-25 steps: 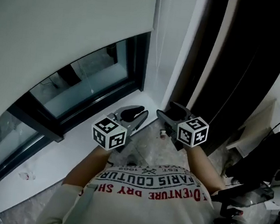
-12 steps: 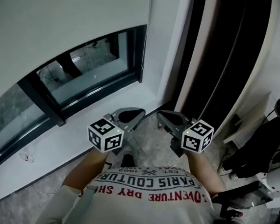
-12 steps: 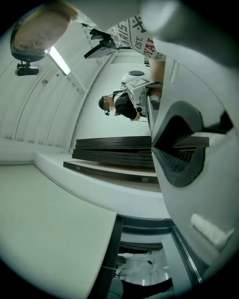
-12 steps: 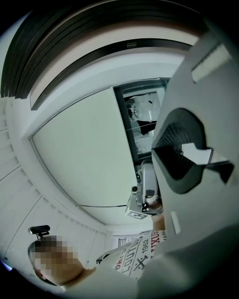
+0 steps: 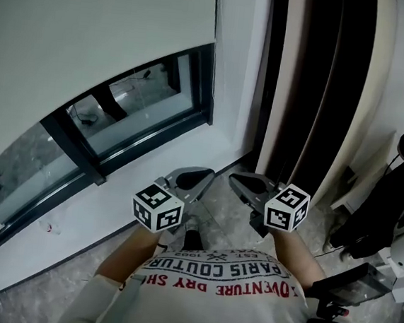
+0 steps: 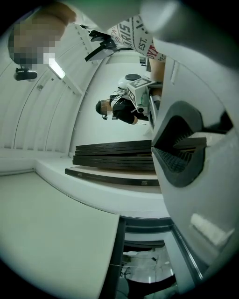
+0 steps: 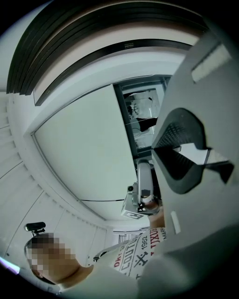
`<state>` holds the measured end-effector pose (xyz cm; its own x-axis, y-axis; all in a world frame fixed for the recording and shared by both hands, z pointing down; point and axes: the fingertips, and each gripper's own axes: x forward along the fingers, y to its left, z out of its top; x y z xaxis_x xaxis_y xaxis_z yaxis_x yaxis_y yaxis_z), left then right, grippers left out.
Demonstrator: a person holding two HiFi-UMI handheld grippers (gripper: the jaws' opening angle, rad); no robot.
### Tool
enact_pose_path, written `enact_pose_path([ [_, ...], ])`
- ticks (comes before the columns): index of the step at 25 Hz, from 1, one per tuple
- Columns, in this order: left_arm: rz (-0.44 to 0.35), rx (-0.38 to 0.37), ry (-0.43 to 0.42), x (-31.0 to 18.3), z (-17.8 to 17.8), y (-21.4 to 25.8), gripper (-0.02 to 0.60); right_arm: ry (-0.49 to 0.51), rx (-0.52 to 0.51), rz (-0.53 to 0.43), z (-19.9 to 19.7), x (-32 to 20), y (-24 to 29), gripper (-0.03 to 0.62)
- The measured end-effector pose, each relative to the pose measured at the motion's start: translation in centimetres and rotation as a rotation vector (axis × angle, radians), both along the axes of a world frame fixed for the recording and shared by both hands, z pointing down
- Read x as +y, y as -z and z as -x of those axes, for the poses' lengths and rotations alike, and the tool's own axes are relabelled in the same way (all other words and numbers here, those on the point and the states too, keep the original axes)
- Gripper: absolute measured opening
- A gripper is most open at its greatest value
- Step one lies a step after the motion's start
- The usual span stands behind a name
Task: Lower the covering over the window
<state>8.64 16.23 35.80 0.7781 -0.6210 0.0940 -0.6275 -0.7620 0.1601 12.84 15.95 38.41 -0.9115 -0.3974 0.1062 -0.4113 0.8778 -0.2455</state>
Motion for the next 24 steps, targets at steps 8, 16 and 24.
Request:
enact_pose_path([
  [8, -0.008, -0.015, -0.008, 1.7, -1.1, 0.1, 0.003, -0.012, -0.025, 0.001, -1.0, 1.3, 0.0, 0.006],
  [16, -0.002, -0.013, 0.0, 1.5, -1.1, 0.0, 0.003, -0.014, -0.037, 0.016, -1.3, 1.3, -0.4, 0.006],
  [24, 0.02, -0.014, -0.008, 1.1, -1.1, -1.1, 0.003, -0.013, -0.037, 0.046, -0.7, 0.8, -1.8, 0.006],
])
